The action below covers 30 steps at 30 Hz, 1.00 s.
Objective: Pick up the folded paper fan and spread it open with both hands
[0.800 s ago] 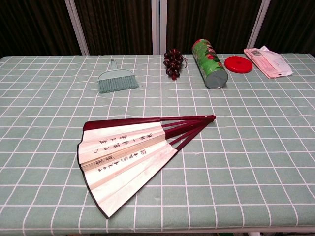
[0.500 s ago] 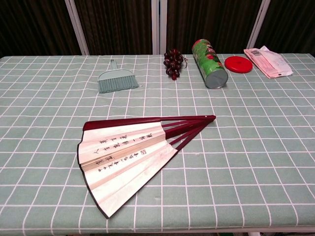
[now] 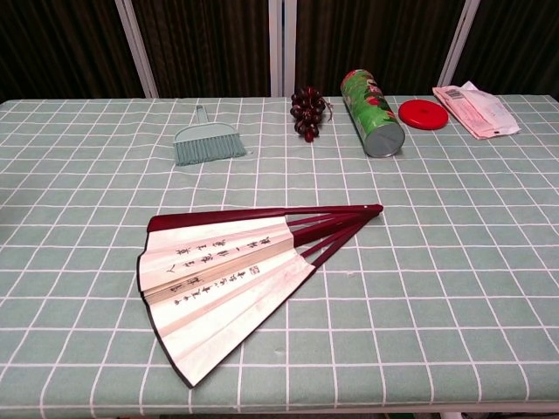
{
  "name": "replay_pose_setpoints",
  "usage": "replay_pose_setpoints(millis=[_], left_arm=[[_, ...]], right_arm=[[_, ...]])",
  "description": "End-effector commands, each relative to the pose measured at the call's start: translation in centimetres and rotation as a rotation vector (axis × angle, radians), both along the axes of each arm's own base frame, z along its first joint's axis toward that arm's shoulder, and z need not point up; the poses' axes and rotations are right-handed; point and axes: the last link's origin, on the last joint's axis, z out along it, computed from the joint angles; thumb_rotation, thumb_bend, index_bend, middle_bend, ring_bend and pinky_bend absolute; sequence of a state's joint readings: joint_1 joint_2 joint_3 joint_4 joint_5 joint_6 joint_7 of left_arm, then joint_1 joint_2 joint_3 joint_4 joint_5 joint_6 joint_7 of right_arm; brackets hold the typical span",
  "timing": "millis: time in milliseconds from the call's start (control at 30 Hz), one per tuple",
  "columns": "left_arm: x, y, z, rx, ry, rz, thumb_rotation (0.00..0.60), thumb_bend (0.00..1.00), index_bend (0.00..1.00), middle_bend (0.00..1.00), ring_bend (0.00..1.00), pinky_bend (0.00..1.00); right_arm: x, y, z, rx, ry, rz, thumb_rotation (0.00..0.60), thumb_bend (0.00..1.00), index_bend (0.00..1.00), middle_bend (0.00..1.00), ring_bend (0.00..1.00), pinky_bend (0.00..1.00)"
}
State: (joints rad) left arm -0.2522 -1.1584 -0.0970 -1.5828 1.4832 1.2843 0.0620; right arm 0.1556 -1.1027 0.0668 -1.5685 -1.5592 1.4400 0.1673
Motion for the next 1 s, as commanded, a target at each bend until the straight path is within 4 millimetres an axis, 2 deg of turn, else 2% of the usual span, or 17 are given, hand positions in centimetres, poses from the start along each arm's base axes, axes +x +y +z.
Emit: replay_pose_setpoints(millis=[33, 200, 400, 633, 733, 1000], left_arm=[[4.3, 5.8, -1.0, -0.176, -0.071, -0.113, 0.6, 0.07, 0.3, 0.26, 0.19, 0.21], [8.4, 10.5, -4.1, -0.354, -0.144, -0.109, 0.6, 0.14, 0.32, 0.29, 0.23, 0.27], [12.3, 13.8, -8.2, -0.461, -0.183, -0.112, 0.6, 0.15, 0.32, 0.33, 0.29, 0.34], [14.6, 14.9, -13.0, -0.543, -0.049, -0.139, 0.6, 0.15, 0.24, 0.38, 0.35, 0.35], [15.3, 14.7, -15.0, -0.581, -0.03, -0.128, 0.6, 0.15, 0.24, 0.4, 0.36, 0.36], [17.8, 14.0, -18.8, -0.648, -0.024, -0.104, 0.6, 0.15, 0.24, 0.42, 0.39, 0.42]], right_arm=[[0.1, -0.2, -0.1, 0.006, -0.003, 0.004, 0.6, 0.27, 0.13, 0.14, 0.01, 0.0], [0.4, -0.2, 0.2, 0.003, 0.008, 0.014, 0.6, 0.27, 0.13, 0.14, 0.01, 0.0], [0.5, -0.1, 0.6, -0.003, 0.022, 0.006, 0.6, 0.27, 0.13, 0.14, 0.01, 0.0], [0.4, -0.2, 0.6, -0.002, 0.027, -0.004, 0.6, 0.27, 0.13, 0.14, 0.01, 0.0], [0.3, -0.2, 0.5, 0.0, 0.029, -0.011, 0.6, 0.27, 0.13, 0.14, 0.01, 0.0], [0.0, -0.4, 0.6, 0.005, 0.03, -0.024, 0.6, 0.27, 0.13, 0.14, 0.01, 0.0]])
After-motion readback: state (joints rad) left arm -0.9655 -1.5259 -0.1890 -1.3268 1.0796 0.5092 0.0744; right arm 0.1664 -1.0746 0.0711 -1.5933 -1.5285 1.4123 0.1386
